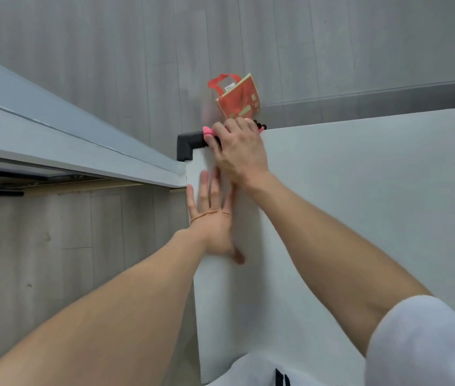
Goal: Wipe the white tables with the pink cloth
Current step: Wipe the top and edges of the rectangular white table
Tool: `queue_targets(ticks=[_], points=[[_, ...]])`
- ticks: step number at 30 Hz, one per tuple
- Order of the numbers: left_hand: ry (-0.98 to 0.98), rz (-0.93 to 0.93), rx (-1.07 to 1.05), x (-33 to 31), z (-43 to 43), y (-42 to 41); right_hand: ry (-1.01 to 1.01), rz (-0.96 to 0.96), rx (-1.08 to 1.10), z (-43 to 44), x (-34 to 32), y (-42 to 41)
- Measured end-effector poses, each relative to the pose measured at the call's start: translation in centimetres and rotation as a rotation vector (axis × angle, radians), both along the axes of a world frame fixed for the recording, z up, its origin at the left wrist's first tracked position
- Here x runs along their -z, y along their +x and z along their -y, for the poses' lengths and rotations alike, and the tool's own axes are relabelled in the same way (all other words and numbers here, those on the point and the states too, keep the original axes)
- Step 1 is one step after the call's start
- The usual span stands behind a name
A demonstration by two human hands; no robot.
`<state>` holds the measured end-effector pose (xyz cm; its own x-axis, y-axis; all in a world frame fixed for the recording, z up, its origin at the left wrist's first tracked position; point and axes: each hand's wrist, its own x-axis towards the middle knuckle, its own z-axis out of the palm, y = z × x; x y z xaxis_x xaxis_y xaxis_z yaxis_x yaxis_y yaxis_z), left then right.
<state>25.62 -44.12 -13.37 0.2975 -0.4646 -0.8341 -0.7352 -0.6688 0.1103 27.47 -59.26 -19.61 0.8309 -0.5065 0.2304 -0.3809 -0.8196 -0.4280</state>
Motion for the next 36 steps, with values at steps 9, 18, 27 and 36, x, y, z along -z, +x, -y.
queue_targets(ticks=[9,18,27,36], points=[[-0.077,-0.034,-0.034,-0.2,-0.4,0.1,-0.086,-0.122,0.32,7.2,-0.3,-6.5],[-0.07,-0.038,-0.057,-0.7,-0.1,0.0,0.019,-0.09,0.065,7.8,-1.5,-6.8],[-0.001,-0.005,-0.034,-0.9,0.3,0.1,-0.019,-0.128,0.289,5.1,-0.6,-5.0],[0.055,0.022,-0.049,-1.0,0.5,-0.4,-0.126,-0.154,0.228,17.8,-0.5,-15.7]])
